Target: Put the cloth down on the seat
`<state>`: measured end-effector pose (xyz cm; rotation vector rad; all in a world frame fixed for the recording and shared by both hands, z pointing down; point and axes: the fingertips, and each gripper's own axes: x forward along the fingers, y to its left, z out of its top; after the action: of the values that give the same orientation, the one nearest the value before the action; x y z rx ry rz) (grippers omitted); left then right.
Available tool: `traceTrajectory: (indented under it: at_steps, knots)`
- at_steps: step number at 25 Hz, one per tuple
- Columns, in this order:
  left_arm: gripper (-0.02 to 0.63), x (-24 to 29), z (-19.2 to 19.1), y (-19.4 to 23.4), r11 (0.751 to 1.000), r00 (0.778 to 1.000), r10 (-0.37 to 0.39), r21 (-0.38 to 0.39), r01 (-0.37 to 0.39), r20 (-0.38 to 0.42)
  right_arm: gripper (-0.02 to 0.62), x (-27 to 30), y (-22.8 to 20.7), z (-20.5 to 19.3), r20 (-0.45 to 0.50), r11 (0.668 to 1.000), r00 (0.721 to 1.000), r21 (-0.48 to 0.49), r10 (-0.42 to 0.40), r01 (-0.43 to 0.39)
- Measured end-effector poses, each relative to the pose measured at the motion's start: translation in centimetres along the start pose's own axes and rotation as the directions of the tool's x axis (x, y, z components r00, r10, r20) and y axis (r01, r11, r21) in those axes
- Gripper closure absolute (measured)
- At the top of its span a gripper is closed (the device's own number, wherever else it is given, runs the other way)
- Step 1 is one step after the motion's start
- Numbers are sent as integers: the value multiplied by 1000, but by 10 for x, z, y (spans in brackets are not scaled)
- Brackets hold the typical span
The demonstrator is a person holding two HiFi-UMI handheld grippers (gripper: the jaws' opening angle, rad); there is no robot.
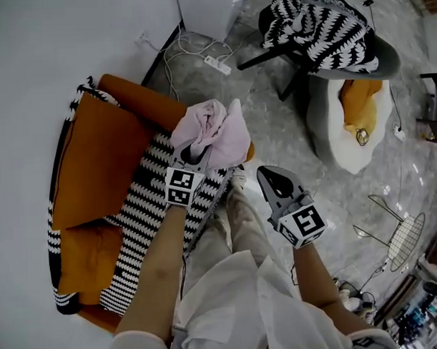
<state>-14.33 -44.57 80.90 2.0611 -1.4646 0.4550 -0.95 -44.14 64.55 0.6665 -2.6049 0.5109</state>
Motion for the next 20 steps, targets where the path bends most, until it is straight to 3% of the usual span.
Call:
traceTrajectory:
  at_steps: [5,11,15,20]
  knots:
    - [448,9,-11,5,1000,1000,0,5,0,8,586,0,-4,-17,-8,1000,1000,16,-7,7]
    - [412,5,-11,3,999,1000,18,28,-17,-12,586,-4,3,-7,7,1000,1000,-3,-1,1]
    - [351,1,-11,5,997,999,44,61,-42,-27,586,-5,5,0,10,1000,1000,-13,4,-4]
    - [348,-16,13,6,995,999,51,86,-51,6,586,-3,12,13,20,1000,1000,-26,7,-7]
